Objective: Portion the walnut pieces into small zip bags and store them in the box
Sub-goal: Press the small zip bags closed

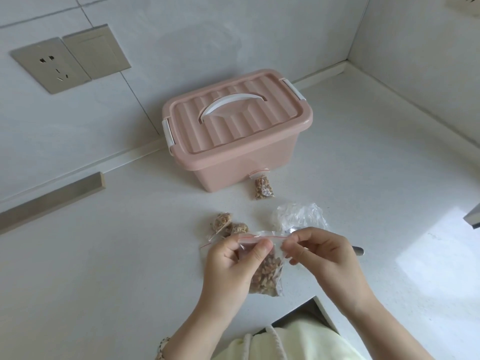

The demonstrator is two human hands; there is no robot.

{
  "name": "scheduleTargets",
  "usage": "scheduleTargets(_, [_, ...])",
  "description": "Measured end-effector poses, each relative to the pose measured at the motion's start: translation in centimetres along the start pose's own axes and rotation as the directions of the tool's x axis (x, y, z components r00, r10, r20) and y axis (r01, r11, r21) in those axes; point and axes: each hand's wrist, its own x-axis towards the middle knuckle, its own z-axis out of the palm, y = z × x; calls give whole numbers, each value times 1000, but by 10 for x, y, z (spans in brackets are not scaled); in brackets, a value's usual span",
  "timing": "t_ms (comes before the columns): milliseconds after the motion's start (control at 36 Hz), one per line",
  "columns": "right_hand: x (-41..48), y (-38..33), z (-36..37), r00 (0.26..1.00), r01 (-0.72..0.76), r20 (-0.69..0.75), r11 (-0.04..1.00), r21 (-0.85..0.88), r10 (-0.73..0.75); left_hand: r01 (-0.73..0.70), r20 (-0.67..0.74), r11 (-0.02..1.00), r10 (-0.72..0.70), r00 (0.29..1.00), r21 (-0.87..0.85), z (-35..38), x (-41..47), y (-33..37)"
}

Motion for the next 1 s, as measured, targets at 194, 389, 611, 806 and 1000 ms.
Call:
scheduleTargets(194, [1, -5, 4, 999, 29, 32, 995, -98, -26, -27, 19, 1000, 27, 999, 3, 0, 1, -2])
scheduleTargets(389, [4, -7, 4, 999, 23, 31, 992, -125, -19, -31, 14, 1000, 31, 999, -5, 1, 1, -1])
scheduleTargets(611, [7, -6, 3, 997, 47, 64, 992, -116, -39, -81, 76, 996, 79, 994, 32, 1, 3, 2])
scheduleTargets(806, [10, -7, 3, 996, 72, 53, 989, -128, -66, -75, 98, 995, 69, 993, 62, -2, 8, 2])
scheduleTargets(1000, [12, -4, 1, 988, 153, 58, 953, -261, -143, -63, 135, 988, 44, 990, 143, -5, 13, 0])
